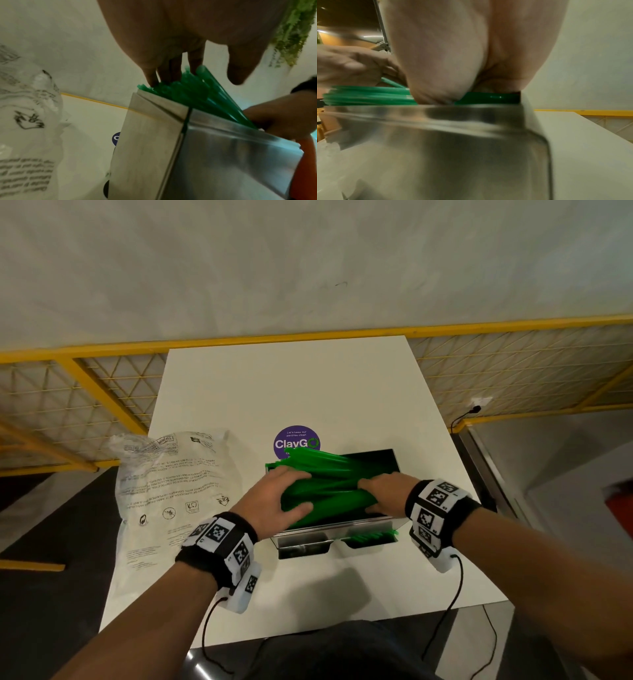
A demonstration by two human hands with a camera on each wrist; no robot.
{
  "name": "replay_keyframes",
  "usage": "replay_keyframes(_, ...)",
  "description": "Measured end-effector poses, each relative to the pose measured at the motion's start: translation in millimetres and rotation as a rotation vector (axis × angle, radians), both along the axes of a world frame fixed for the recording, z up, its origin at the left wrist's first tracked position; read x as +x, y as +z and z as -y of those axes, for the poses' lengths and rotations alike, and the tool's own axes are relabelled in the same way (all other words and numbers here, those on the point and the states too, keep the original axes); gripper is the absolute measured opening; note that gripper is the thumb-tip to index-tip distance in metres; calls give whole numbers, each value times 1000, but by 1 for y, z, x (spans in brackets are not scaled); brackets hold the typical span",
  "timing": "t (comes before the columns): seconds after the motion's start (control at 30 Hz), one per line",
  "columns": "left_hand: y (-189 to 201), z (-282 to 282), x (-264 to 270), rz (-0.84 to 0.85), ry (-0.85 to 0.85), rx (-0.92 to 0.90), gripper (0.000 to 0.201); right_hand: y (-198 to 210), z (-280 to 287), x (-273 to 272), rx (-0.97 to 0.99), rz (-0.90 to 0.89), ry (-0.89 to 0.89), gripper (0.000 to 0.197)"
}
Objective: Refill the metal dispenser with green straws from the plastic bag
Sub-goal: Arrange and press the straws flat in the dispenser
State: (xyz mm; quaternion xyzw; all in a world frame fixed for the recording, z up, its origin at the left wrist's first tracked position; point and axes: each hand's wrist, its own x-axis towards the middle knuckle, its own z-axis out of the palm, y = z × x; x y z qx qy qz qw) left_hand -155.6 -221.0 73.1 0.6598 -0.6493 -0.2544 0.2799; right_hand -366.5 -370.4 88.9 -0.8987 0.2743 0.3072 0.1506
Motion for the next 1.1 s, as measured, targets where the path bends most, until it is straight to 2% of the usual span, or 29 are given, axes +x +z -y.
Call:
replay_keyframes(0.1,0,-3,5,-52,239,-134,41,-1,-4,2,-6,-17,17,51)
replay_keyframes(0.17,-2,-6,9,-101,391,-151,23,-1,-5,2,7,12,-11,53)
replay_keyframes(0.23,-3,-8,12,-121,461,-119,14,-1,-4,3,46,70,-69,55)
replay_keyframes(0.33,-5,-12,15,-137,490,-78,20,3,-7,6,160,151,-181,58)
replay_keyframes(0.43,-10,-18,8,-101,373,-10,51,7,-15,15,243,159,-227,68)
replay_keyframes(0.5,-12,-21,-2,-48,290,48,70,7,-22,26,297,171,-249,67)
replay_keyframes(0.6,-16,-22,-19,67,274,58,84,-1,-28,40,332,185,-292,59)
replay_keyframes(0.77,-24,-14,-29,214,296,57,83,-12,-27,51,342,130,-327,49)
replay_keyframes(1.0,-34,-4,-35,267,334,39,77,-8,-18,67,361,49,-295,51)
replay_keyframes(1.1,-38,-2,-35,281,322,35,75,-13,-26,80,341,69,-263,51)
